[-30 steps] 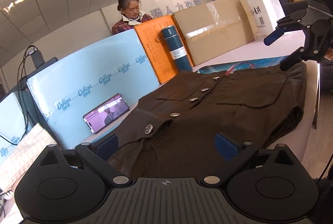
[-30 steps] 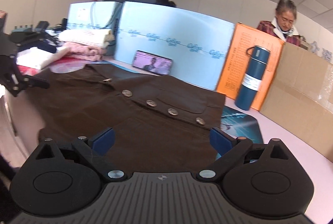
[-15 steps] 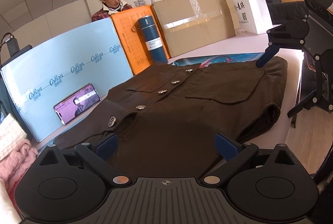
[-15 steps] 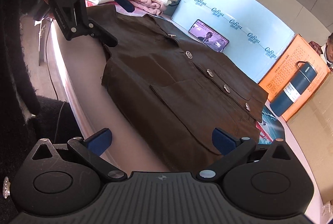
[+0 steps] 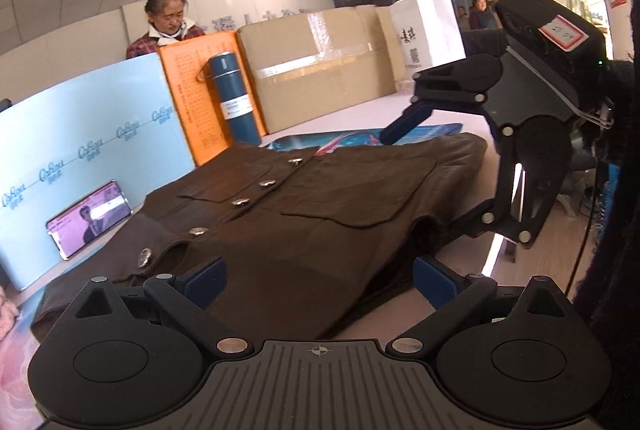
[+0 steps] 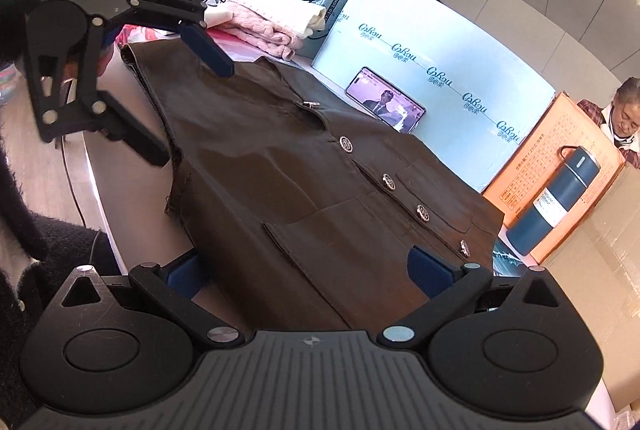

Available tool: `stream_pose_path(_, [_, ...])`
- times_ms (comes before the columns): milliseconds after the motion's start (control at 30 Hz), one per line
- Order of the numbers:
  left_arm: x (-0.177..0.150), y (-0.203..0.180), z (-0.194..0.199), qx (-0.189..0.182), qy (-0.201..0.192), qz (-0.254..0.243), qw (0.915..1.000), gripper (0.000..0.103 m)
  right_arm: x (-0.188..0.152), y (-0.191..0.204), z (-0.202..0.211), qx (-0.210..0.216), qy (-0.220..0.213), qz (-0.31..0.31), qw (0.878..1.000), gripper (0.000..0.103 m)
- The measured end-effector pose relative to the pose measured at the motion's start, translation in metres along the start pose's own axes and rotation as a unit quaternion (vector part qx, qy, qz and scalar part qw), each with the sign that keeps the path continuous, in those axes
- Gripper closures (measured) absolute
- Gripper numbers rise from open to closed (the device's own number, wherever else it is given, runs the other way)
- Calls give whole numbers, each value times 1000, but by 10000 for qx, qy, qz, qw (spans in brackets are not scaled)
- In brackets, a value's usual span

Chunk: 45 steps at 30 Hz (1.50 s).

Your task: Fold clothes

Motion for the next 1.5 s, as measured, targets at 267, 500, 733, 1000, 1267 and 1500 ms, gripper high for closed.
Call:
stream_pose_path(267, [-17,22,-14,1221,388,-294,9913,2,4,-26,14,-398,-565,-419,9967,0])
stream_pose_path(500, [-50,90,10,2696,1046,-254,9569,2,-25,-32,12,-867,73,-262,9959,7])
stream_pose_path(733, [-54,97,18,3288,728,-1060,9356,5,-18,-24,5,-717,70,50,9974,88])
stream_pose_path(1000, [-56,86,19,2863,818,-1254,9464,67,-18,-17,18,-770,163,-2,9969,96])
stream_pose_path(1267, [-35,80,38,2395,473,-849,9660,77,4,-41,44,-1289,-332,88,9911,97])
stream_pose_path(1500, [-27,128,39,2509,-174,651,9657,73,39,-100,15,-1253,-793,33,9889,97])
Point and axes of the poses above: each gripper's, at about its wrist camera, not at the fingertips, and z roughly against the way its jaws point, y to its left, x to its top, the point moved 6 cm from there along -z, roughly the way its jaws point, and after that the axes turned 14 degrees about x, right-handed, at the moved point
